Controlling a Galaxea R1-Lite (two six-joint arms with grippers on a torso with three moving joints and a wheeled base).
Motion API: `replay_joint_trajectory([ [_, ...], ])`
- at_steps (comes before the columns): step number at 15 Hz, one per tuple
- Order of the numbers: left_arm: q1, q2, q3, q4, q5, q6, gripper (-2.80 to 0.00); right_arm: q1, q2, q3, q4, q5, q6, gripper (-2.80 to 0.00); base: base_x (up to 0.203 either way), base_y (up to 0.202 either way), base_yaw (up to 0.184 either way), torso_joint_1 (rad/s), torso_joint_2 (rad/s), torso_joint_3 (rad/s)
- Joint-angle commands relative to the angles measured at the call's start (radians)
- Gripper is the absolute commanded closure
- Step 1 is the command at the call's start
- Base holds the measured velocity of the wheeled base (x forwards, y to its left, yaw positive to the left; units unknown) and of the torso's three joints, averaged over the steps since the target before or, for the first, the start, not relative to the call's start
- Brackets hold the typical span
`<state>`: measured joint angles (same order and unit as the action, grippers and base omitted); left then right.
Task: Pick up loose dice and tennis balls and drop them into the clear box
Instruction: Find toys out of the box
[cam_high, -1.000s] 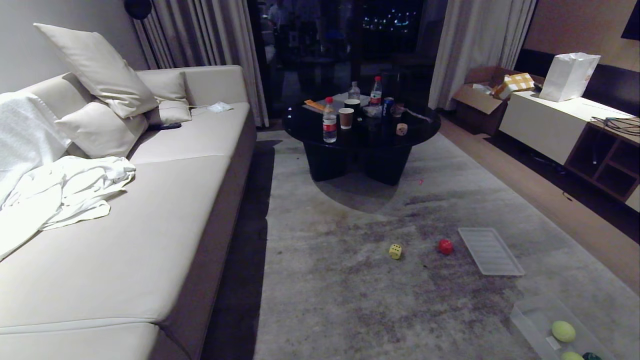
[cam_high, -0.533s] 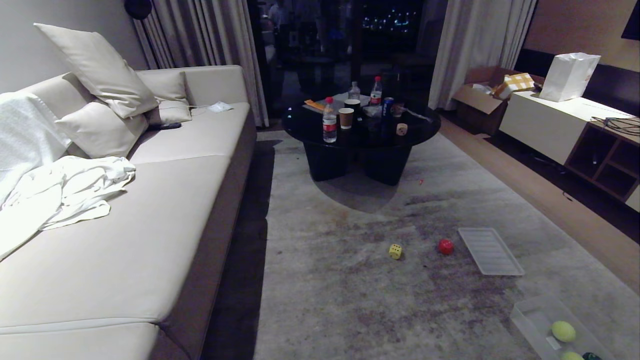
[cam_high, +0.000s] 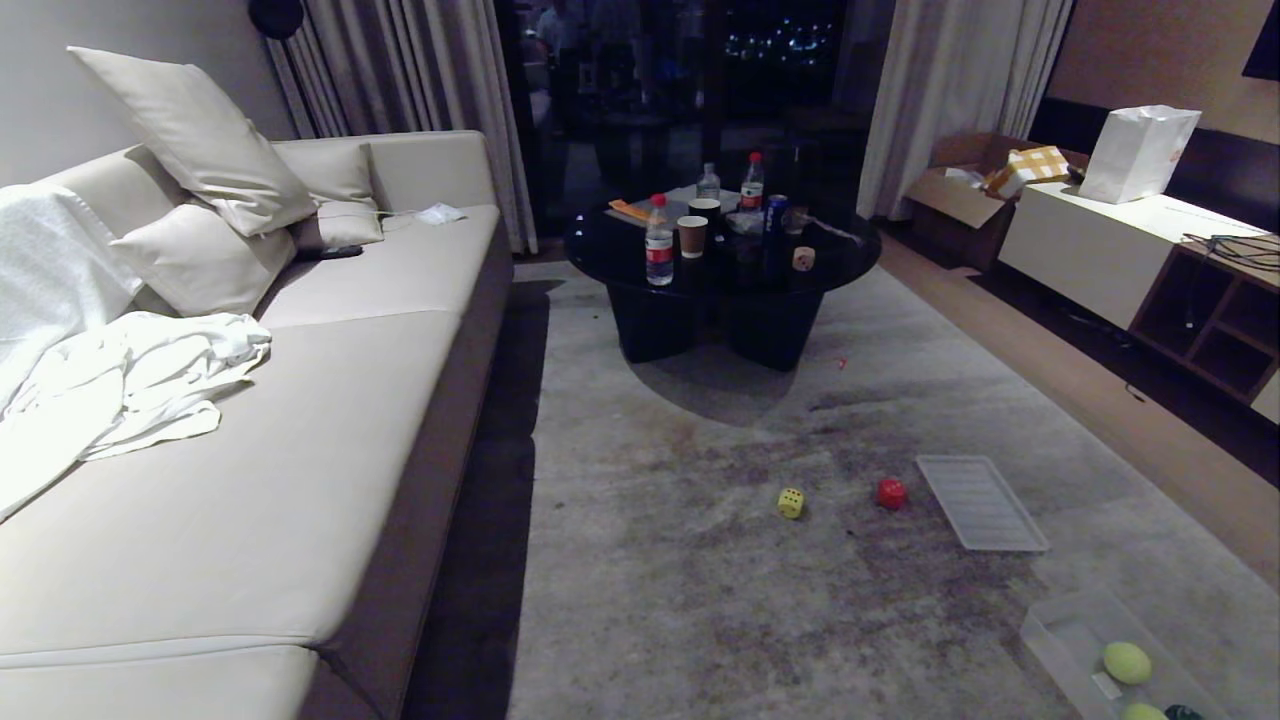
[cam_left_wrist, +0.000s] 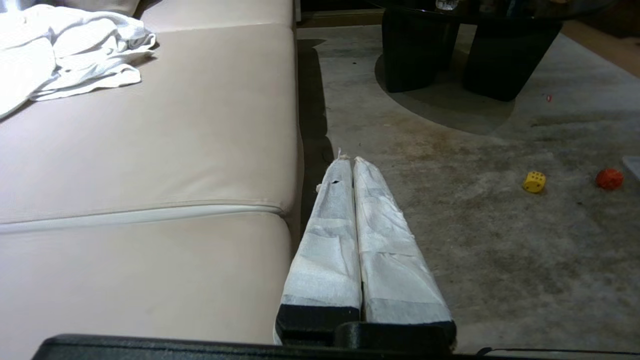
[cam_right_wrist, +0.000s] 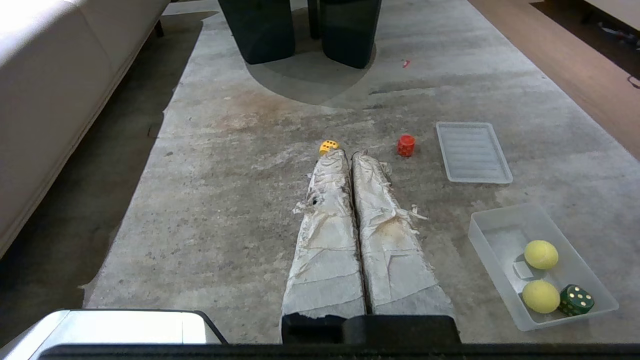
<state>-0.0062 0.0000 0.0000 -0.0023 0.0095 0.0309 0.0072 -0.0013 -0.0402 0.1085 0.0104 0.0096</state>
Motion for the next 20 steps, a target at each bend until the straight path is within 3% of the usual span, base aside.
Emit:
replay_joint_trajectory([
  [1, 0.000, 0.002, 0.002, 0.001, 0.006, -0.006, 0.00, 0.001, 0.001, 0.000, 0.000, 0.000, 0.000, 0.00, 0.000, 0.000, 0.000, 0.000, 0.00, 0.000],
  [11, 0.000, 0.002, 0.002, -0.001, 0.001, 0.024, 0.00, 0.001, 0.001, 0.001, 0.000, -0.001, 0.001, 0.00, 0.000, 0.000, 0.000, 0.000, 0.00, 0.000],
  [20, 0.000, 0.002, 0.002, -0.001, 0.001, 0.026, 0.00, 0.002, 0.001, 0.002, 0.000, -0.001, 0.001, 0.00, 0.170, 0.000, 0.000, 0.001, 0.00, 0.004],
])
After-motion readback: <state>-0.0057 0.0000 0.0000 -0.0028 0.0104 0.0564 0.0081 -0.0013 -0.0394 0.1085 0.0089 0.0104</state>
